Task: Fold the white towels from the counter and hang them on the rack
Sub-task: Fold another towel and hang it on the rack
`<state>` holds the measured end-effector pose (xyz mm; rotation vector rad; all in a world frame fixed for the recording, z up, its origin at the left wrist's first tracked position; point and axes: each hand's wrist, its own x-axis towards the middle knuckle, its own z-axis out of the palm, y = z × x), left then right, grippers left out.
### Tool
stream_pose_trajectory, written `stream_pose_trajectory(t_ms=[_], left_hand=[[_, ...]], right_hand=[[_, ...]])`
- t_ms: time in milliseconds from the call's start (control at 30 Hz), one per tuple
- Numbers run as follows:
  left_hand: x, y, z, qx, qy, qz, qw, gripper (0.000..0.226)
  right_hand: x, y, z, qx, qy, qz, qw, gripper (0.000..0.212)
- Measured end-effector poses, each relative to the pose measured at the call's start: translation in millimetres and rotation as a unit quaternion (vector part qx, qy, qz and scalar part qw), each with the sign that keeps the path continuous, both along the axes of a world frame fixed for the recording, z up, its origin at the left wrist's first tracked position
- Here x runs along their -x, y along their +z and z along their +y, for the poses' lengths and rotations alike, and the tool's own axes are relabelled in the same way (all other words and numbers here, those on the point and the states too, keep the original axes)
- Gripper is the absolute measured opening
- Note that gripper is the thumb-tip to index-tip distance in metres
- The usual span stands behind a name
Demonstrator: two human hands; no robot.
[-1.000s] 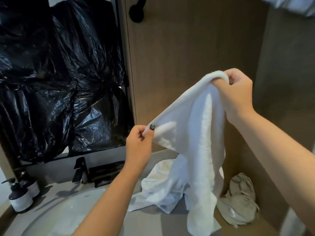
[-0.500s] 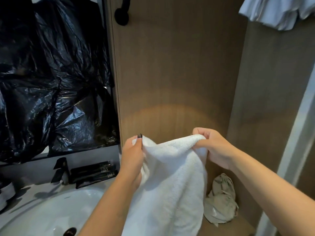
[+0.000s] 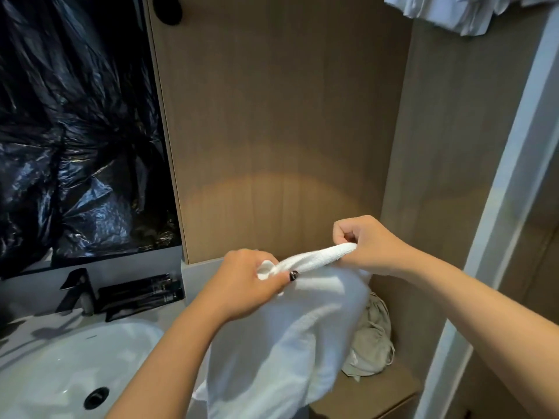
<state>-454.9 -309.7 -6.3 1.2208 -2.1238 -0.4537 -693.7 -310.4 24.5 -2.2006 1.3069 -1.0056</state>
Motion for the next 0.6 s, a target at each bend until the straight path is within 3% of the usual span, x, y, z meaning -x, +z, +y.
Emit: stream_pose_trajectory(t_ms=[100, 300, 600], left_hand=[[9, 2, -5, 0.042, 0.039, 0.010, 0.998, 0.035], [3, 1, -27, 0.076, 0.121, -0.003, 0.990, 0.033], [-11, -1, -39, -0.011, 0.240, 0.015, 0.971, 0.020]], right_hand=[[16, 6, 4, -0.063, 0.039, 0.032, 0.997, 0.046], [50, 8, 4, -0.114, 0.050, -0.054, 0.991, 0.042], [92, 8, 2, -0.085, -0.013, -0.081, 0.993, 0.019]])
